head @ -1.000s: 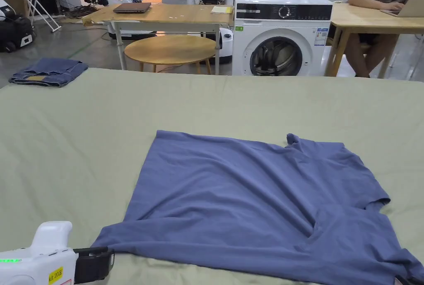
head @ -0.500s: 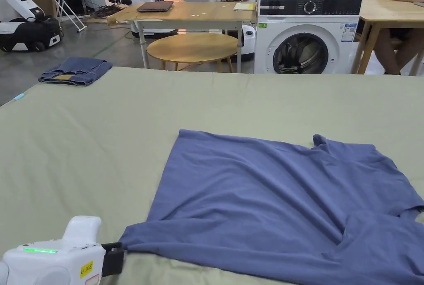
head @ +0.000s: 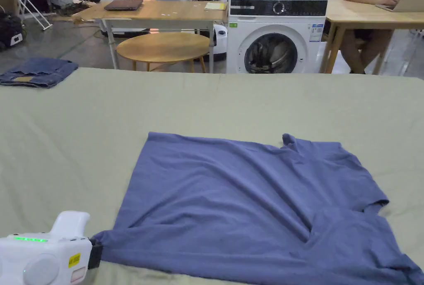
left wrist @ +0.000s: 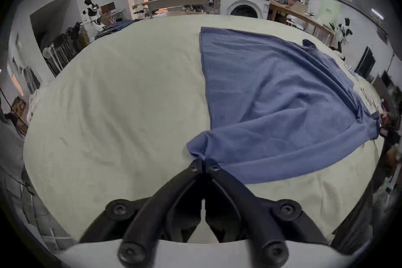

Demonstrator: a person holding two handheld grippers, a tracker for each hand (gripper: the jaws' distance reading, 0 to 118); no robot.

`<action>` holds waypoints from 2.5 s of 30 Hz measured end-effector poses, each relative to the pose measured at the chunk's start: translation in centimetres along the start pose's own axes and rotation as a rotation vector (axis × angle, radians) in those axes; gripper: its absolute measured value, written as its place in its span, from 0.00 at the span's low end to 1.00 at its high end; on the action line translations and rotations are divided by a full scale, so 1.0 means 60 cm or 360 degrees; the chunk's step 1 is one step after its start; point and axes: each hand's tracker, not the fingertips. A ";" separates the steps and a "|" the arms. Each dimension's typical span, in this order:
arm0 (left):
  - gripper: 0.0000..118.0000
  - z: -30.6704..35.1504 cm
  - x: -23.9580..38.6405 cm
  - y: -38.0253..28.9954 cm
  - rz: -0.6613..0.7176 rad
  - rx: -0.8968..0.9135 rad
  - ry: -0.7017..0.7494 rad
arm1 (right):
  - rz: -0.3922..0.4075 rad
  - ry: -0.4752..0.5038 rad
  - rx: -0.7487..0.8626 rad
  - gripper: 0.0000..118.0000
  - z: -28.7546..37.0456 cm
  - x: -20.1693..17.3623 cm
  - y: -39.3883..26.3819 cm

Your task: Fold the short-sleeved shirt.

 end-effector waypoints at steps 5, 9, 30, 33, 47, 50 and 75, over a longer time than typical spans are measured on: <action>0.00 0.017 0.001 -0.003 -0.0003 0.0028 -0.0009 | -0.0002 0.0016 0.0010 0.65 -0.001 -0.005 0.009; 0.00 0.027 0.000 -0.003 -0.0003 0.0045 -0.0007 | 0.0000 0.0029 -0.0015 0.97 -0.015 -0.002 0.007; 0.00 0.073 0.015 0.136 0.0026 0.0209 -0.0055 | 0.0054 0.0090 0.0189 0.01 -0.011 -0.010 0.186; 0.00 0.038 0.016 0.178 0.0053 0.0195 -0.0054 | 0.0040 0.0090 0.0178 0.01 -0.053 -0.008 0.235; 0.00 -0.158 0.018 0.270 0.0201 -0.0017 -0.0033 | -0.0039 0.0016 -0.0129 0.01 -0.271 0.011 0.298; 0.00 -0.169 0.020 0.265 0.0208 -0.0019 -0.0055 | -0.0128 0.0039 -0.0171 0.31 -0.277 0.011 0.290; 0.97 -0.137 0.022 0.180 0.0126 -0.0073 0.0012 | -0.0039 0.0040 -0.0177 0.00 -0.170 0.043 0.164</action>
